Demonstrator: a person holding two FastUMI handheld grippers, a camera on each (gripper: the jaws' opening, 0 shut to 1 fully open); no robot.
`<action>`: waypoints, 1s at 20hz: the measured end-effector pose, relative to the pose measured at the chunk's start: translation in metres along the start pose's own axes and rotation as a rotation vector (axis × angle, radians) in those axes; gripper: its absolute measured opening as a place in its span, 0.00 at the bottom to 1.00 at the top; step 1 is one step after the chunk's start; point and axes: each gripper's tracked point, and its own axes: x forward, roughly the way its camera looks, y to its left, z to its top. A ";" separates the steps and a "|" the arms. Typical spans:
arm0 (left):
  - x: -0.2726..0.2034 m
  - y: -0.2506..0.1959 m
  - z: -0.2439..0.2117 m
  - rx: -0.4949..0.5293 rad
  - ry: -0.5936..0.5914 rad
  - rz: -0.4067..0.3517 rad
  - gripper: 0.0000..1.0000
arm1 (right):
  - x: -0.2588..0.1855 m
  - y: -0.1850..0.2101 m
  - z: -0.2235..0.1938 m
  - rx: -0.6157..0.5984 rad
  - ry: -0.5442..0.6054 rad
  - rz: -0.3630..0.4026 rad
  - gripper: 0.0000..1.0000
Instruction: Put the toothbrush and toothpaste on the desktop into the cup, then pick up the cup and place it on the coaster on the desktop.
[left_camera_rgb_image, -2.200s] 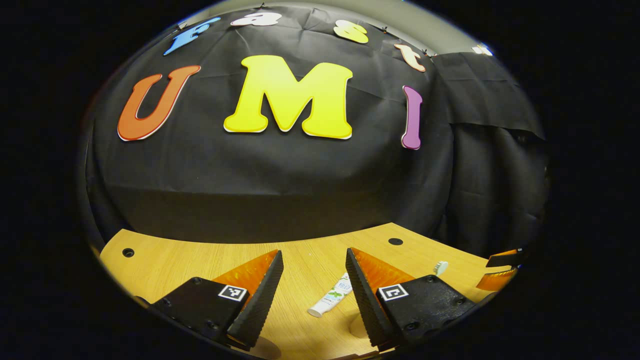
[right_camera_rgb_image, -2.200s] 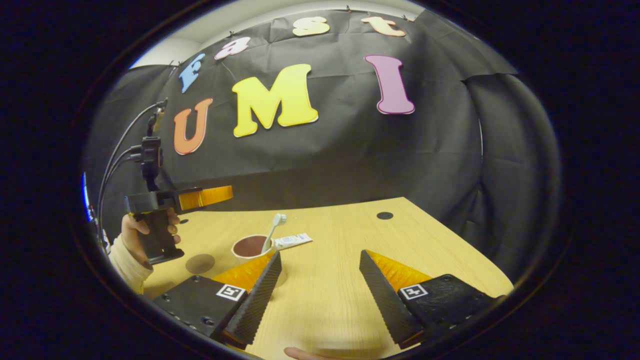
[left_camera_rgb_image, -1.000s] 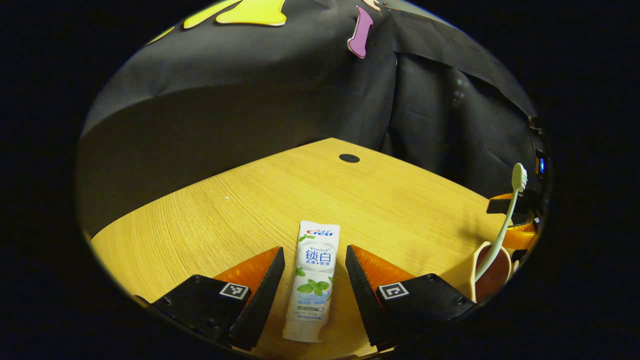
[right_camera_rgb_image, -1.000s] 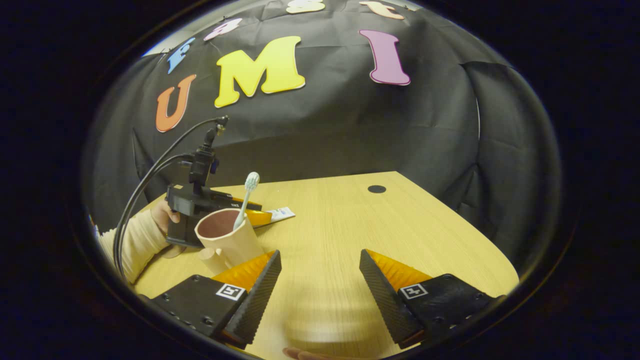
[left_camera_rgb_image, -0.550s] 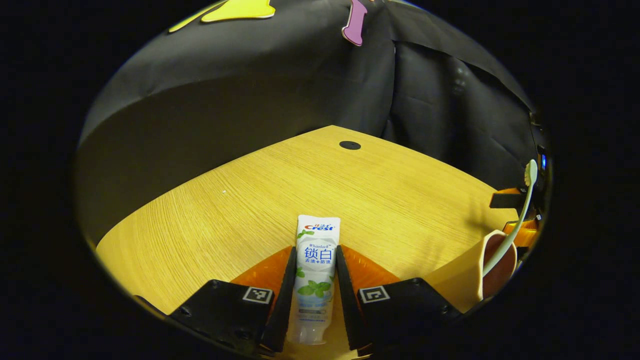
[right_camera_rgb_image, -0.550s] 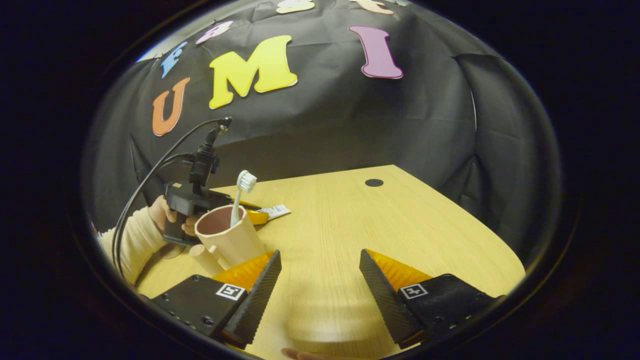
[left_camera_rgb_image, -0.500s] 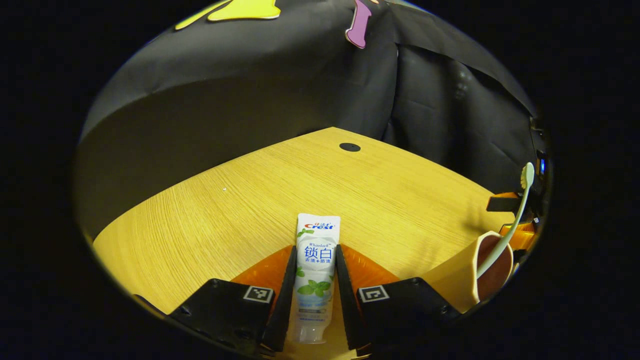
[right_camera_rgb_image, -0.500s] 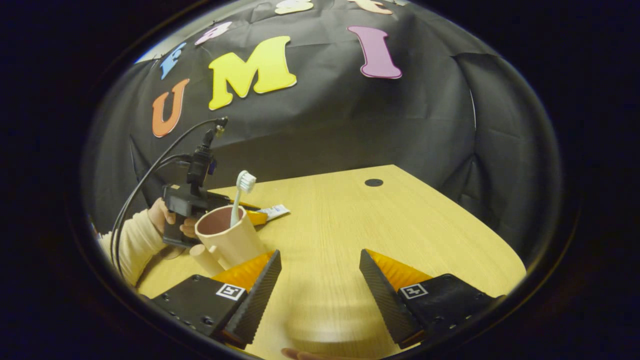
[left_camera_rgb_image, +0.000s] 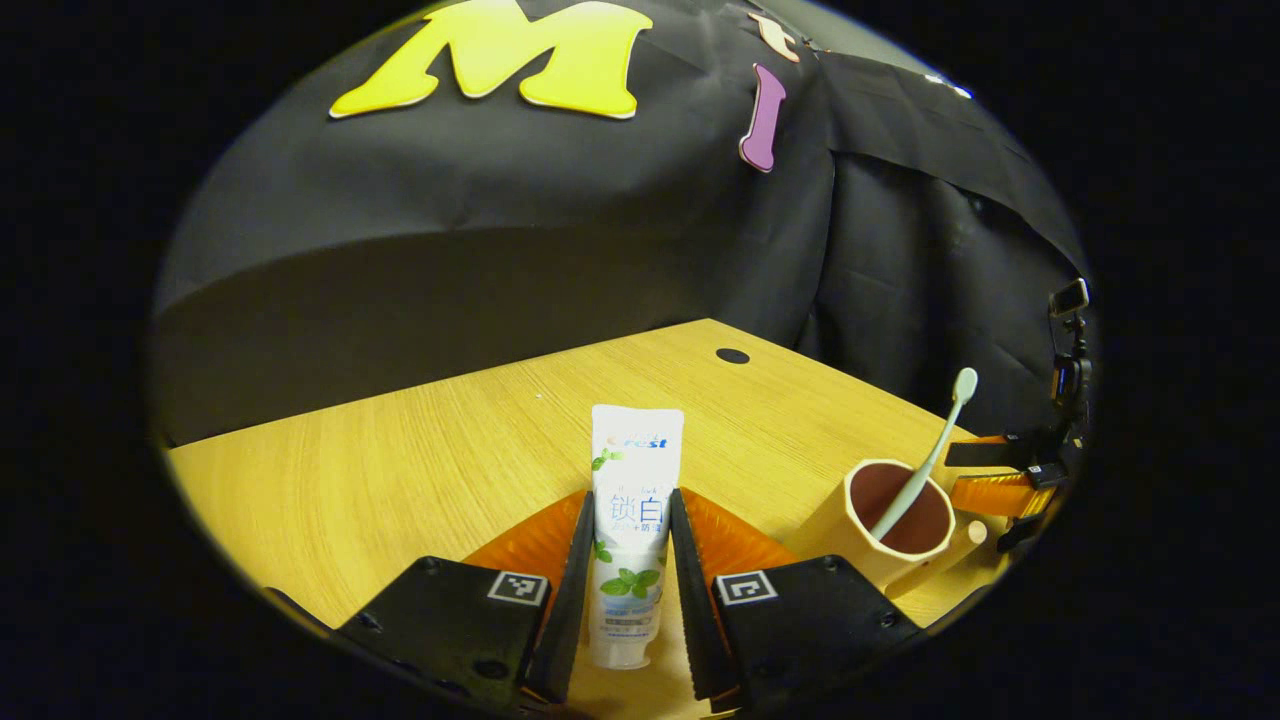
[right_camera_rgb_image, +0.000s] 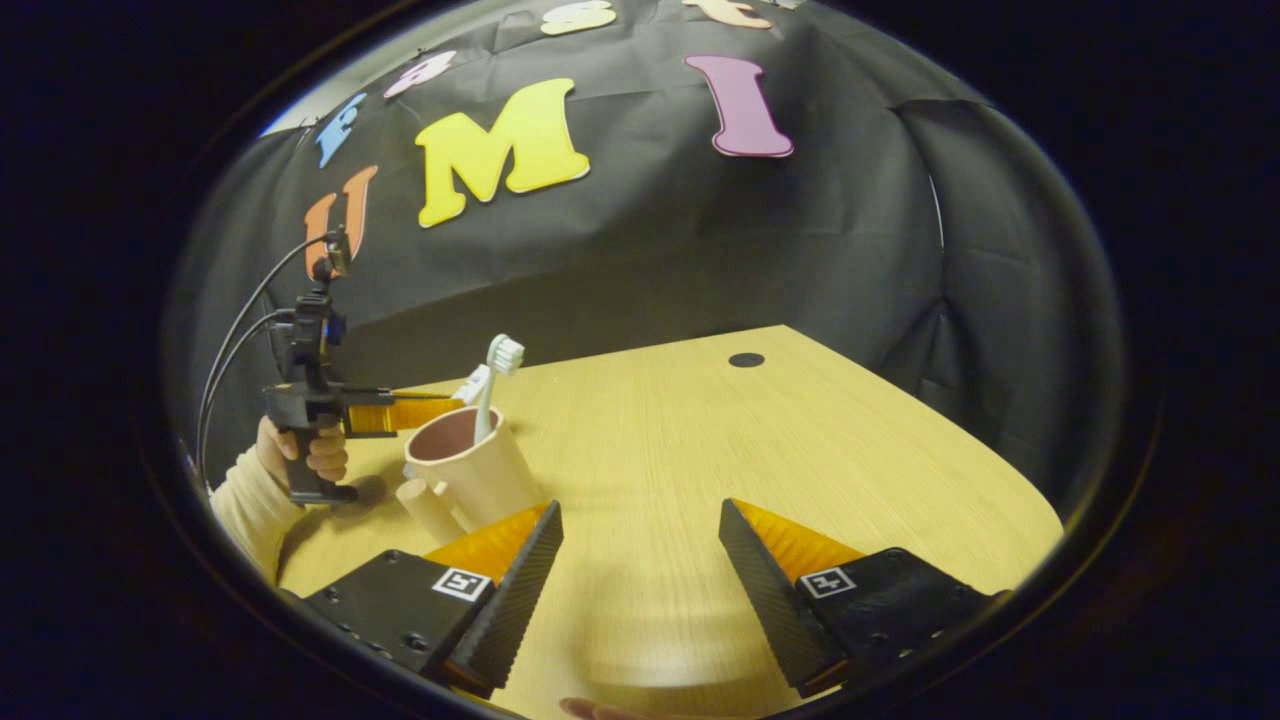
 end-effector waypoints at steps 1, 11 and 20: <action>-0.009 0.002 -0.002 -0.009 -0.005 0.011 0.47 | -0.002 0.003 0.000 -0.004 -0.002 0.002 0.96; -0.091 -0.005 0.016 0.019 -0.147 0.088 0.30 | -0.017 0.033 -0.003 -0.033 -0.033 0.060 0.96; -0.027 -0.010 -0.045 0.037 0.154 0.089 0.62 | -0.001 0.013 -0.012 -0.009 -0.011 0.050 0.96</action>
